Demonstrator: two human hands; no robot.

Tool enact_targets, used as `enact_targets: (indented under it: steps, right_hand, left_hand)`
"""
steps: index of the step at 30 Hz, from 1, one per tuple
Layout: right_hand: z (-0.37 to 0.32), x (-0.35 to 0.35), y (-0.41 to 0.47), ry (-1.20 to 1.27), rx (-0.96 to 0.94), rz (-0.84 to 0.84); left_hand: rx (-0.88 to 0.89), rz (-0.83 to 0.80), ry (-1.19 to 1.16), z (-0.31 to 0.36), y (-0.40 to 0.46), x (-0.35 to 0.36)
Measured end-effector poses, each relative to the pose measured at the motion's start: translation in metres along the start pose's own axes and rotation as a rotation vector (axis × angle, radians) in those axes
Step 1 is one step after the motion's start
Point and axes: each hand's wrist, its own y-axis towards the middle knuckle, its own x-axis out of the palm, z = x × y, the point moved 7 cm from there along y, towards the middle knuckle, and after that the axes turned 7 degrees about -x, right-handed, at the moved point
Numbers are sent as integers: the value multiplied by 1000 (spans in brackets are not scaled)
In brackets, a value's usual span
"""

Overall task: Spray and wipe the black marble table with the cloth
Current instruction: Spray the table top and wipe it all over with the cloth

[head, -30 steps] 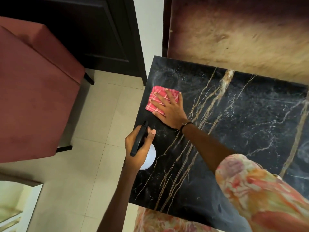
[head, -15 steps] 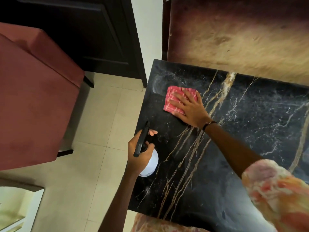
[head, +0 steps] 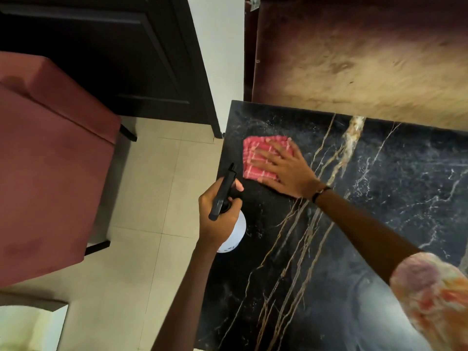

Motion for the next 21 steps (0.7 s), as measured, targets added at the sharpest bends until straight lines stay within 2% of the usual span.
enact_targets:
  steps: [3, 7, 10, 13, 15, 18, 21]
  right_hand:
    - [45, -7, 25, 49, 196, -12]
    - [43, -11, 87, 55, 303, -12]
    - [15, -10, 105, 38, 220, -14]
    - [-8, -5, 78, 8, 18, -41]
    - [1, -3, 52, -7, -25, -22]
    - [39, -4, 33, 24, 112, -8]
    - [63, -11, 59, 60, 308, -36]
  left_hand:
    - [12, -9, -1, -4, 5, -1]
    - [-18, -19, 13, -12, 6, -2]
    - [-20, -21, 21, -14, 9, -2]
    - [-5, -58, 12, -12, 12, 2]
    - [3, -71, 4, -13, 15, 2]
    - [-9, -84, -33, -16, 15, -1]
    - [-24, -84, -62, -18, 16, -4]
